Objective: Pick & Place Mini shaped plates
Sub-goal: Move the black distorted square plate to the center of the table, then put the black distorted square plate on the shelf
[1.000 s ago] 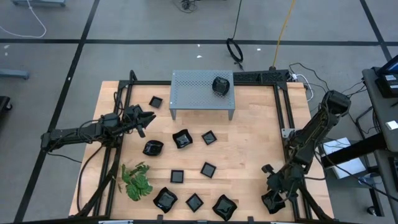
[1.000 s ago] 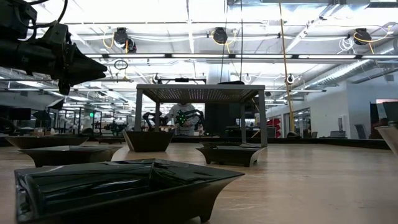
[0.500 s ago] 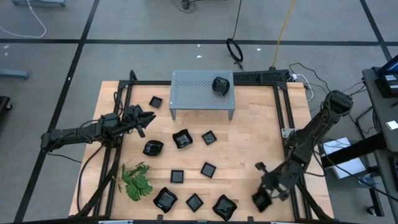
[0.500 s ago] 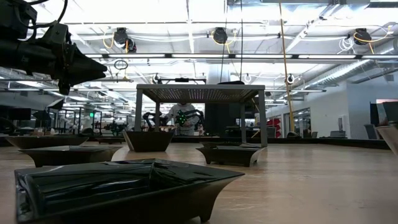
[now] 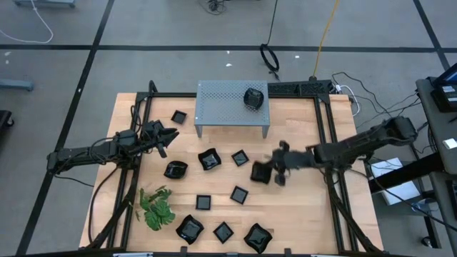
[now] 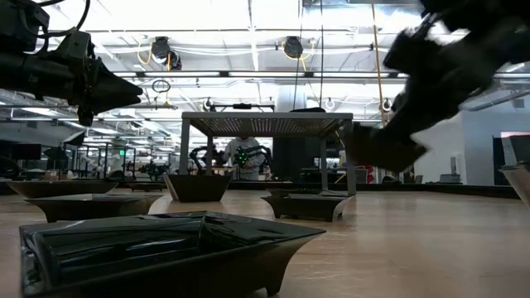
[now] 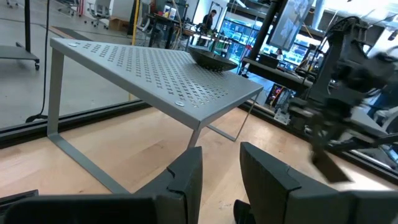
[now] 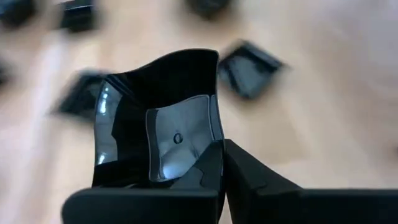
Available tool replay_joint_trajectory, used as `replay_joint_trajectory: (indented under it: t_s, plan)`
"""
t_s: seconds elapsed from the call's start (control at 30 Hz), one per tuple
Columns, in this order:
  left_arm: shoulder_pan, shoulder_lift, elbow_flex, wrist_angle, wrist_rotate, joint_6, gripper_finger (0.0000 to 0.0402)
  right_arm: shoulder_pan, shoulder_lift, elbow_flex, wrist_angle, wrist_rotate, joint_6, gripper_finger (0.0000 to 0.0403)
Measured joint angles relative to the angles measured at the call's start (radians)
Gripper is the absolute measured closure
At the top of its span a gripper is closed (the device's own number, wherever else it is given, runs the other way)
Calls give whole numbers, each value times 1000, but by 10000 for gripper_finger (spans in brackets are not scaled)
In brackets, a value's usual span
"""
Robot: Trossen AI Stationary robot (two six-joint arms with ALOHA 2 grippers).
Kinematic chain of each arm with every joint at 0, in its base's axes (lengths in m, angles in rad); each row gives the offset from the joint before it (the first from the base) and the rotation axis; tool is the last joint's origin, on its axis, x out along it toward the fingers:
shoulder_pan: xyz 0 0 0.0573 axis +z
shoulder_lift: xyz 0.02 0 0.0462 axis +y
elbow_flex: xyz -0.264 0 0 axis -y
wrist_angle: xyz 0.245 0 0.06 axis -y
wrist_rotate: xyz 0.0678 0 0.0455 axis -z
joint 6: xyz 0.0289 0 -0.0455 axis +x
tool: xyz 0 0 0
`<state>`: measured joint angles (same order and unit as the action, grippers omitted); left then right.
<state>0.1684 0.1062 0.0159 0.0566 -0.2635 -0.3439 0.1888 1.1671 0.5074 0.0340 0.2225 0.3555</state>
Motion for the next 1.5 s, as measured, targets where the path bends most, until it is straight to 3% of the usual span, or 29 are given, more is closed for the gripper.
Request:
replay_joint_trajectory:
  t_s: [0.13,0.27,0.5,0.93,1.2,1.5]
  plan:
    - [0,0,0,0,0,0,291,-133,23,0,-11,-136,53,402]
    - [0,0,0,0,0,0,291,-179,53,0,-9,-225,46,403]
    - [0,0,0,0,0,0,291,-214,90,-1,-8,-222,-47,395]
    - [0,0,0,0,0,1,291,-219,76,-12,52,-221,-154,320]
    - [0,0,0,1,0,46,291,-219,-39,-12,123,-223,-162,285]
    - [0,0,-2,84,-8,4,291,-239,-203,-12,127,-216,-163,288]
